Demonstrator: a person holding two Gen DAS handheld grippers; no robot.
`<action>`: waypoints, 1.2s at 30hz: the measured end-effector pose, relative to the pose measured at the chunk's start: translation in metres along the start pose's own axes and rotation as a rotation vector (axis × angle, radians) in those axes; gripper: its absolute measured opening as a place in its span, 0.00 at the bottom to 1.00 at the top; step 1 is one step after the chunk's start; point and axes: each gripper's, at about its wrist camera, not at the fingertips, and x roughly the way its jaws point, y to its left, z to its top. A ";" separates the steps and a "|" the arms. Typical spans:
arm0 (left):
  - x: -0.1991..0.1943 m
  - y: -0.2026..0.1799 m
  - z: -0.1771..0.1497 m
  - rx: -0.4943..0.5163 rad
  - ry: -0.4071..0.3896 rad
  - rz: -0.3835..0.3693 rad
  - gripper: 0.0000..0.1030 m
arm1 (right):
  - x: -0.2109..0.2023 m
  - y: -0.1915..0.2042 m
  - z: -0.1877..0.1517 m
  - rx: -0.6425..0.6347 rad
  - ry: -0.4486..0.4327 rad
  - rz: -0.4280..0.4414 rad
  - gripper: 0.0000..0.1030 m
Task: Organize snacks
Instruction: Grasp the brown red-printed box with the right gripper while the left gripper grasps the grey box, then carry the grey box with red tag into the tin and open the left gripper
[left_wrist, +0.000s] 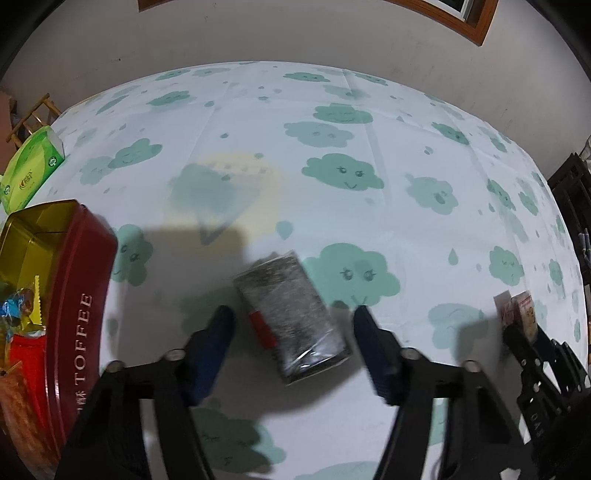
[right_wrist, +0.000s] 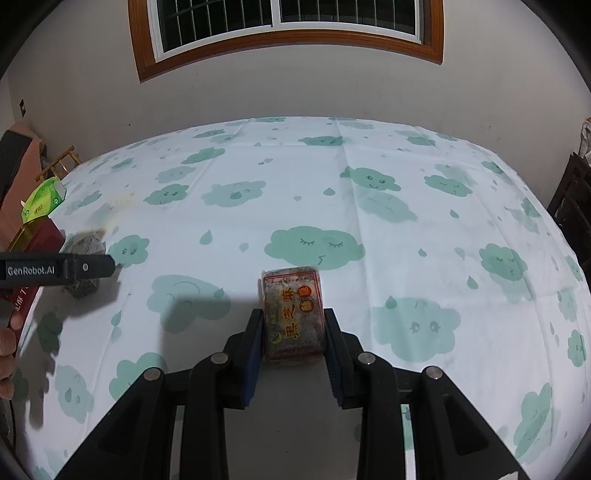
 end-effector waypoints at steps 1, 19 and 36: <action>0.000 0.003 -0.001 -0.003 0.002 -0.008 0.54 | 0.000 0.000 0.000 0.000 0.000 0.001 0.30; -0.011 0.011 -0.013 0.080 -0.016 0.002 0.30 | 0.000 0.001 0.000 -0.008 0.001 -0.010 0.30; -0.060 0.029 -0.028 0.063 -0.067 0.006 0.30 | 0.001 0.002 0.000 -0.013 0.002 -0.016 0.31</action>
